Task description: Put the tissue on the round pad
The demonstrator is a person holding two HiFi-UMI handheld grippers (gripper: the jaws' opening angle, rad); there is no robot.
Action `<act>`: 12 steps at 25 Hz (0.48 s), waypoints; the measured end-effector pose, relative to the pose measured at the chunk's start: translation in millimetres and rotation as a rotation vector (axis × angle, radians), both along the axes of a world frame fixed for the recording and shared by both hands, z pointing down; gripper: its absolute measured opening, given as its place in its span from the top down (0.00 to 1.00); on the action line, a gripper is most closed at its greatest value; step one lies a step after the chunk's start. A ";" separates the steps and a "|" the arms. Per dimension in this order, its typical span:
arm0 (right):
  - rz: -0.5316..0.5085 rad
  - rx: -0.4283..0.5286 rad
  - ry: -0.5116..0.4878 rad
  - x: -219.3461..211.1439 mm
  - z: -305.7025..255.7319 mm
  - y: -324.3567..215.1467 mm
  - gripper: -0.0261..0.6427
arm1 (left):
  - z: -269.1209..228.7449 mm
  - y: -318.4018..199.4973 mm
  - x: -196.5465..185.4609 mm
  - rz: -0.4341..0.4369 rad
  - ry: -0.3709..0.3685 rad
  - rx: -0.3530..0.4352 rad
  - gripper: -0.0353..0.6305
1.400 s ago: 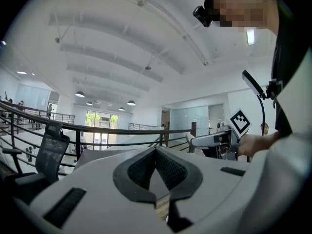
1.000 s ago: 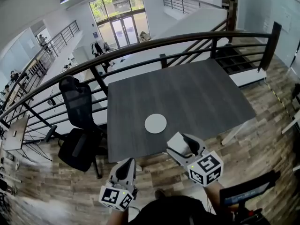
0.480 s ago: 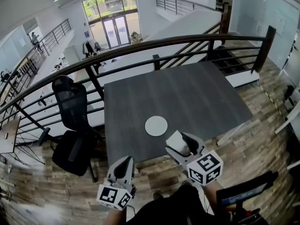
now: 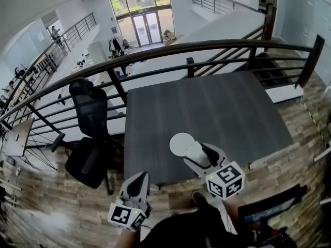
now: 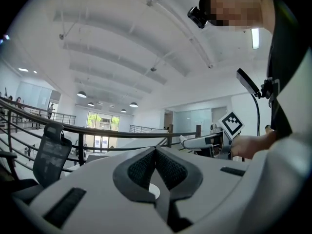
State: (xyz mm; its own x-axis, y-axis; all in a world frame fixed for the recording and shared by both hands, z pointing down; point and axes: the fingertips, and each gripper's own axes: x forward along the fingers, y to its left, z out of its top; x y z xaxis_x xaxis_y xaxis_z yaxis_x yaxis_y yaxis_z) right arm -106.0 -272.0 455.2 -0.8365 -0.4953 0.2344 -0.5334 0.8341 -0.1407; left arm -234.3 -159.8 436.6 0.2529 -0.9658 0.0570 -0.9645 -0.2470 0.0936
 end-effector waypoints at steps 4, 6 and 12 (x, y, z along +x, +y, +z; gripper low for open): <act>-0.049 -0.011 0.014 -7.5 7.8 -31.2 0.49 | -5.6 -17.1 -6.7 -0.076 -0.003 -0.001 0.94; -0.070 -0.013 0.018 -10.4 10.9 -44.8 0.49 | -9.3 -23.8 -5.0 -0.096 0.001 0.008 0.94; -0.105 -0.037 0.061 -27.7 37.9 -74.5 0.49 | -4.3 -36.7 -11.2 -0.156 -0.003 -0.003 0.94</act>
State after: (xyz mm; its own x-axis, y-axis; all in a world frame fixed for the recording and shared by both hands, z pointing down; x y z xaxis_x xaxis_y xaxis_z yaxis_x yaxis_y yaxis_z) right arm -133.7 -346.5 493.0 -0.8667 -0.3964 0.3028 -0.4523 0.8805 -0.1420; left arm -245.4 -196.4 432.4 0.0995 -0.9932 0.0601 -0.9914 -0.0938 0.0912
